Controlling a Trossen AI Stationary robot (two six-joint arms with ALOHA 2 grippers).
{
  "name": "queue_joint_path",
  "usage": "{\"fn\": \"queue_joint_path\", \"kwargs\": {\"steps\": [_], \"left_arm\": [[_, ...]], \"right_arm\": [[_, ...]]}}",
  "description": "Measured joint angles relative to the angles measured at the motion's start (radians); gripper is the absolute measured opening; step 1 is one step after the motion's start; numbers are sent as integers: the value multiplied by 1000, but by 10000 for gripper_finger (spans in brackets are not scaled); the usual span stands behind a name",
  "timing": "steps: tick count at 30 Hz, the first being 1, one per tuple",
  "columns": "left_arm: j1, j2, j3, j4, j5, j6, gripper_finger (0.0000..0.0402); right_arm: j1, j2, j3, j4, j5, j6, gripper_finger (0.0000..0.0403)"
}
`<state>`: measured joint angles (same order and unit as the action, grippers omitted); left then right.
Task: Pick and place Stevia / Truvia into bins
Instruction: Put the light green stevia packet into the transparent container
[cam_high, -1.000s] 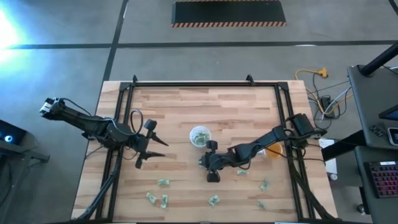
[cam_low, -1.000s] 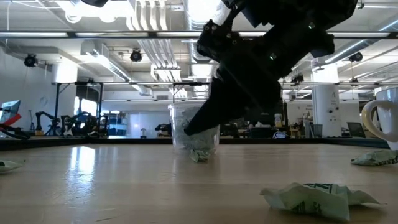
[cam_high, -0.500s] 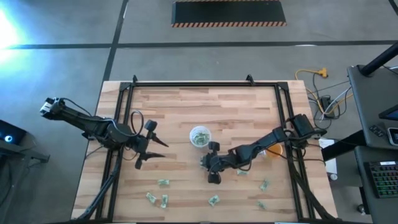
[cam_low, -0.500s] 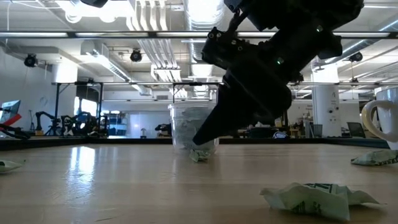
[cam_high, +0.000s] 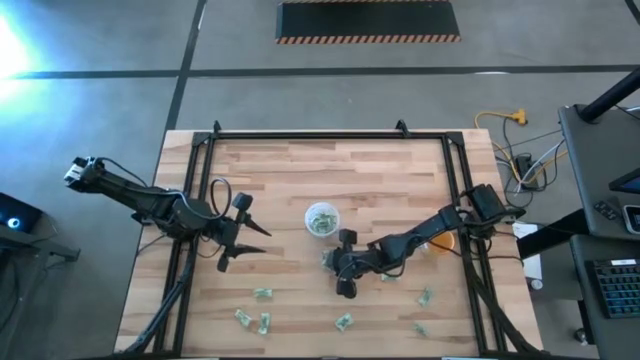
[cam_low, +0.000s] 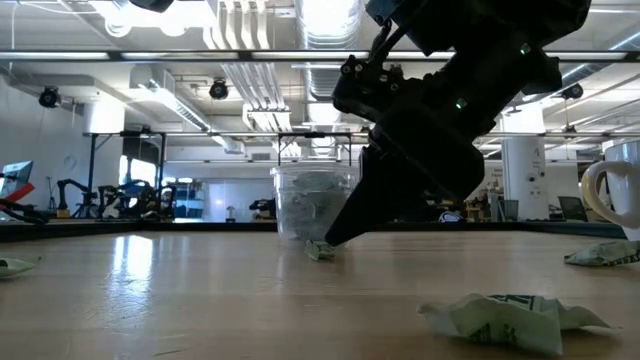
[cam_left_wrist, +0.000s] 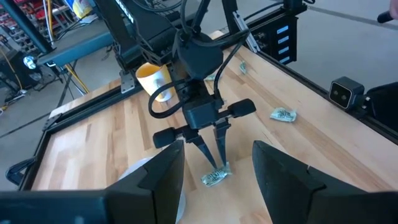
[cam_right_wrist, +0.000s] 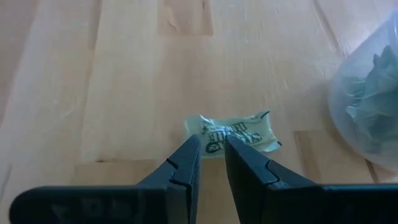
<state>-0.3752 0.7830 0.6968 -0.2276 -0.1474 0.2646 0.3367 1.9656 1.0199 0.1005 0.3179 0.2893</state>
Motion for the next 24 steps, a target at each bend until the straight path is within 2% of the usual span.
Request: {"fn": "queue_joint_path", "kwargs": {"steps": [20,24], "left_arm": [[0,0,0,0,0,0,173],[0,0,0,0,0,1,173]], "right_arm": [[2,28,-10,15,-5,23,63],[0,47,4,10,-50,27,63]]}}
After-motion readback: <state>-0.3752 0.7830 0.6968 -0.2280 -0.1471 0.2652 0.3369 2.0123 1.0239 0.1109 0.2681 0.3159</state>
